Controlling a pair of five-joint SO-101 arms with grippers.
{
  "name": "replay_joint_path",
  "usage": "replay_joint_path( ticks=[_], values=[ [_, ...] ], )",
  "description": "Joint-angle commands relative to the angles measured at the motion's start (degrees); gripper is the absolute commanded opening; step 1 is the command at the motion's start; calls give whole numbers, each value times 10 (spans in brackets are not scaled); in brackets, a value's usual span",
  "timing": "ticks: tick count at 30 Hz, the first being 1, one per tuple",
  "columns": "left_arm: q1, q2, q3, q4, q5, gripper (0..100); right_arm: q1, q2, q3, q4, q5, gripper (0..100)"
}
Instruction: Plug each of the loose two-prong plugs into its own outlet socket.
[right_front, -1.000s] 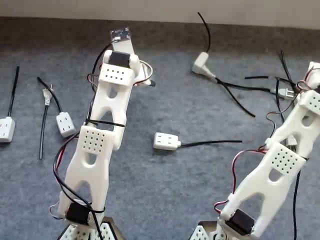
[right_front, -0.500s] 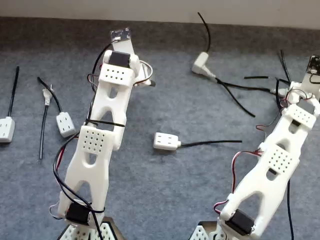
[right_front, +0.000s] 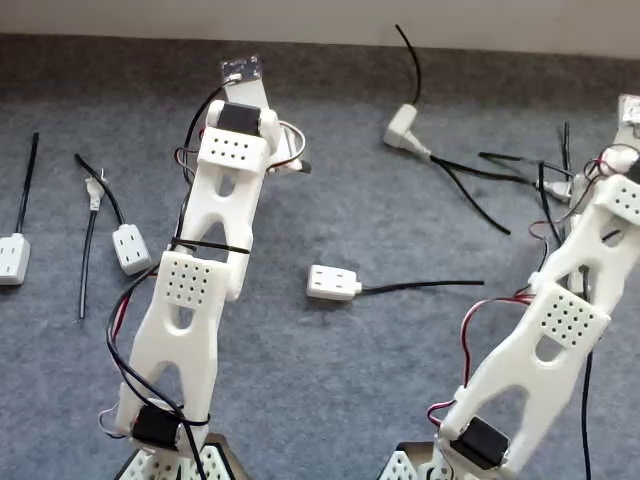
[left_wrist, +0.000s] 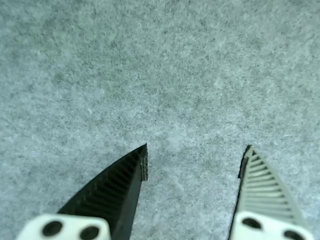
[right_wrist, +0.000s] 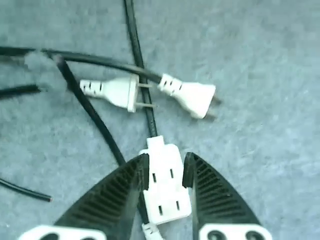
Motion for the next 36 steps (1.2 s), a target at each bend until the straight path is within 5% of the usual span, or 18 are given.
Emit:
replay_joint_path(
  ticks=[1,11,14,19,27,30,36],
  values=[
    [15,-10,-19,-3,4,299,-3,-58,-80,-44,10,124],
    [16,-10,-19,-3,4,299,-2,137,36,-515,13,124],
    [16,-10,-19,-4,4,299,-2,183,80,-565,13,124],
    [16,-10,-19,-4,4,299,-8,182,85,-422,13,123],
    [16,-10,-19,-3,4,299,-13,65,-30,-29,18,123],
    [16,-10,-19,-3,4,299,-23,14,-46,86,71,123],
    [16,-10,-19,-3,4,299,-16,-68,-51,74,58,122]
  ],
)
